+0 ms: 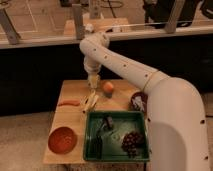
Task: Place pepper in table surface
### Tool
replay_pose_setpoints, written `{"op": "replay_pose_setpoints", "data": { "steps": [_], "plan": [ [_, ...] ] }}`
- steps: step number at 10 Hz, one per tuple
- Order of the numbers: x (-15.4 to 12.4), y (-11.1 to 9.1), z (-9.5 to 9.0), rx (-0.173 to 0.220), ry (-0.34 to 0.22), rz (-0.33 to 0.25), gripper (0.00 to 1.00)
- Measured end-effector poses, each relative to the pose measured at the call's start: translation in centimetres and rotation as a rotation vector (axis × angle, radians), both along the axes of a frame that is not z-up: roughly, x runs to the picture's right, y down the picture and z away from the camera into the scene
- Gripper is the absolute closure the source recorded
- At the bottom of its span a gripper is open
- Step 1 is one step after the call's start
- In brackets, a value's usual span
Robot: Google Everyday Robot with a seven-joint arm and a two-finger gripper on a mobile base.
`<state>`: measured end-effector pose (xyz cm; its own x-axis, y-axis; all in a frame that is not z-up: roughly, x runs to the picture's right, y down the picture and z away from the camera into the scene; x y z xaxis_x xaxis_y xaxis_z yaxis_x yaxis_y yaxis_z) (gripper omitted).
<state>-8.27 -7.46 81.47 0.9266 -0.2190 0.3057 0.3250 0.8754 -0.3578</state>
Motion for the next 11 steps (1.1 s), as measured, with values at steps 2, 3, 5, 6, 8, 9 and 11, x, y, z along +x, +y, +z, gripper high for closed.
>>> {"op": "replay_pose_setpoints", "data": {
  "steps": [2,3,5,6,8,9,11],
  "plan": [
    [-1.3,-0.2,0.5,-0.004,0.009,0.032,0.2],
    [-2.5,-0.1,0.9,-0.007,0.011,0.042,0.2],
    [-5.0,-0.1,1.7,-0.007,0.001,0.037,0.2],
    [-6.1,0.0,2.0,-0.007,-0.01,0.028,0.2],
    [-8.3,0.6,2.7,-0.012,-0.043,-0.012,0.2],
    [-9.2,1.3,3.2,-0.023,-0.06,-0.037,0.2],
    [-9.8,1.8,3.5,-0.033,-0.071,-0.051,0.2]
  ]
}}
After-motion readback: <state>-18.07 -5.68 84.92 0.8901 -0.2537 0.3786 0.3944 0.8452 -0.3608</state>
